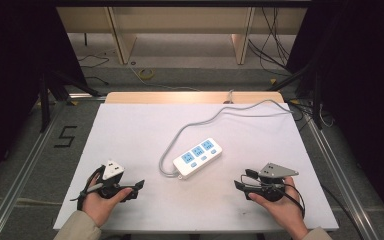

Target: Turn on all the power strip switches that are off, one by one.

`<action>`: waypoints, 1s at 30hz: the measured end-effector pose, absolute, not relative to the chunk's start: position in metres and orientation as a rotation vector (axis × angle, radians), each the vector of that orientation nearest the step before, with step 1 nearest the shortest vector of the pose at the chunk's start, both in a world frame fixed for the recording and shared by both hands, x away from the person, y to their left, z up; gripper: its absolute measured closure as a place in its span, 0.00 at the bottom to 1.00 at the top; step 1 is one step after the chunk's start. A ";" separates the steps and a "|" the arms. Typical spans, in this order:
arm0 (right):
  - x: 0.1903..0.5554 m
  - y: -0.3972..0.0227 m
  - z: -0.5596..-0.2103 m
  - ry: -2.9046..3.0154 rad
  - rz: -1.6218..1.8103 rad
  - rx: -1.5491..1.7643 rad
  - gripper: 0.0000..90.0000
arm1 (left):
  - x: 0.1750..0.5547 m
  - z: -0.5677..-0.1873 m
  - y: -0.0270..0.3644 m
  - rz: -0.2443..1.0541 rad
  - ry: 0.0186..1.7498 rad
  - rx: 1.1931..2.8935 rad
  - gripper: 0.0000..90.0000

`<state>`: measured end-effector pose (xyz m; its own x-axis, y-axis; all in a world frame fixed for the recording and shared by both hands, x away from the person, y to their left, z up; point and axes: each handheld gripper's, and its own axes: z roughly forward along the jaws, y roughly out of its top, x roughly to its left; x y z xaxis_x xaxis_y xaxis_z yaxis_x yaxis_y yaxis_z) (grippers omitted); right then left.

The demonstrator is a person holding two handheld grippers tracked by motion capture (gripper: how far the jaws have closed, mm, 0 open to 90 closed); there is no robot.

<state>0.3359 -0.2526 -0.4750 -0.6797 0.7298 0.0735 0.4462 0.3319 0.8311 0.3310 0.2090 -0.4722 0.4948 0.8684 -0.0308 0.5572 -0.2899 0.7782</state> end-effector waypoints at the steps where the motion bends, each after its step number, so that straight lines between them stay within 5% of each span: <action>1: 0.336 -0.253 -0.475 2.288 1.276 1.050 0.43 | 0.331 -0.472 0.209 0.522 1.174 1.986 0.17; 17: 0.334 -0.249 -0.467 2.294 1.254 1.035 0.51 | 0.331 -0.472 0.212 0.531 1.192 1.977 0.17; 30: 0.338 -0.248 -0.449 2.307 1.199 0.991 0.93 | 0.331 -0.473 0.210 0.538 1.185 1.982 0.18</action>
<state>0.3377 -0.2482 -0.4492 -0.6907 0.7231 0.0058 0.4201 0.3947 0.8172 0.3314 0.2098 -0.4734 0.4825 0.8756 -0.0224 0.5597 -0.2885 0.7769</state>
